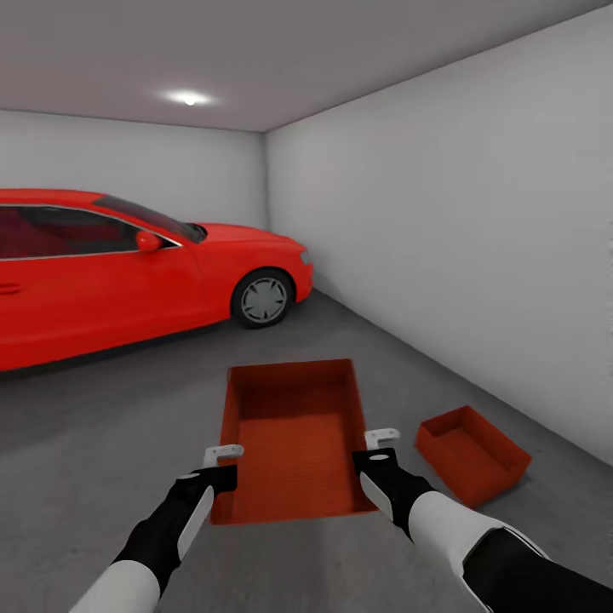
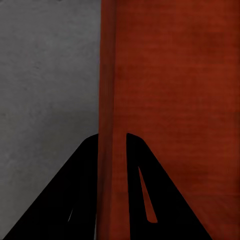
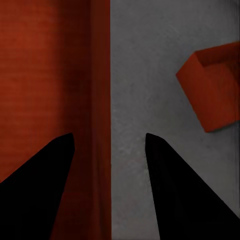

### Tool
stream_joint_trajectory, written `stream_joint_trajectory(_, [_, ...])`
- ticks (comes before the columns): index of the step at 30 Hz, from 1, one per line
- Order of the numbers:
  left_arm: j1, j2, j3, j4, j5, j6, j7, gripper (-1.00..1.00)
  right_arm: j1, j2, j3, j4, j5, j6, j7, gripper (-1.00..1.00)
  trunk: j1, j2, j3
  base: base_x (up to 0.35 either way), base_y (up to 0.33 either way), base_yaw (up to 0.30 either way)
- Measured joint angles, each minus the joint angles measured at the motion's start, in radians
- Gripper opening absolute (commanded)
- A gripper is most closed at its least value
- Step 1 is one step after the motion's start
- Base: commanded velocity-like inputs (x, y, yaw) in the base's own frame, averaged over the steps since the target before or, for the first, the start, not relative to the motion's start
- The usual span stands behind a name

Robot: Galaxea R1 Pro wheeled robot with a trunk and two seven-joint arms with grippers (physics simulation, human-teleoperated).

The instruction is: Move the two storage containers from the living room to the garage. In the garage, place one container on the floor and stack the other container on top of it (either order is fine).

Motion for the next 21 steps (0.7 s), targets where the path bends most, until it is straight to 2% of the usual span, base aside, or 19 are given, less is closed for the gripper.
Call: stream_joint_trajectory(21, [0.0,0.0,0.0,0.0,0.0,0.001,0.0,-1.0,0.0,0.0,0.0,0.0,0.0,0.0,0.0,-1.0,0.0,0.0,0.0,0.322,0.073,-0.262])
